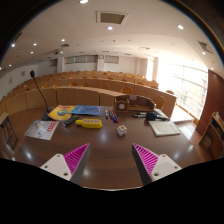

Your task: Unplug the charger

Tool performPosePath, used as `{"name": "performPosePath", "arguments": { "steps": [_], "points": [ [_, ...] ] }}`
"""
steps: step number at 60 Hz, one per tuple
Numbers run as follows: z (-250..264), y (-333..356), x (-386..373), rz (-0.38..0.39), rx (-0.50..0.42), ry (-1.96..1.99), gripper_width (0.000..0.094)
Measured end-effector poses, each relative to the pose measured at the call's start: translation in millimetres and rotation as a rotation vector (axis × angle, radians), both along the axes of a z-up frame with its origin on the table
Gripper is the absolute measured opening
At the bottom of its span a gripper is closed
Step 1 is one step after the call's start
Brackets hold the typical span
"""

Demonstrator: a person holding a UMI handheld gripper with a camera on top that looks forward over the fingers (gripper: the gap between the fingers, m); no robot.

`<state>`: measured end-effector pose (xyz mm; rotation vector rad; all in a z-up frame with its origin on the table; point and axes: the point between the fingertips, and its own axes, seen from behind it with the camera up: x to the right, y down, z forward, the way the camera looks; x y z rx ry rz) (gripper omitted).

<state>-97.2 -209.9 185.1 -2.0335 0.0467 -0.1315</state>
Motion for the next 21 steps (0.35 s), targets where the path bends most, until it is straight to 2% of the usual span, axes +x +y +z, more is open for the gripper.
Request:
{"name": "performPosePath", "arguments": {
  "steps": [9,21],
  "points": [
    [12,-46,-8,-0.018,0.007,0.006,0.0852],
    [26,-68,-17,-0.013,0.035,-0.005,0.0848]
  ]
}}
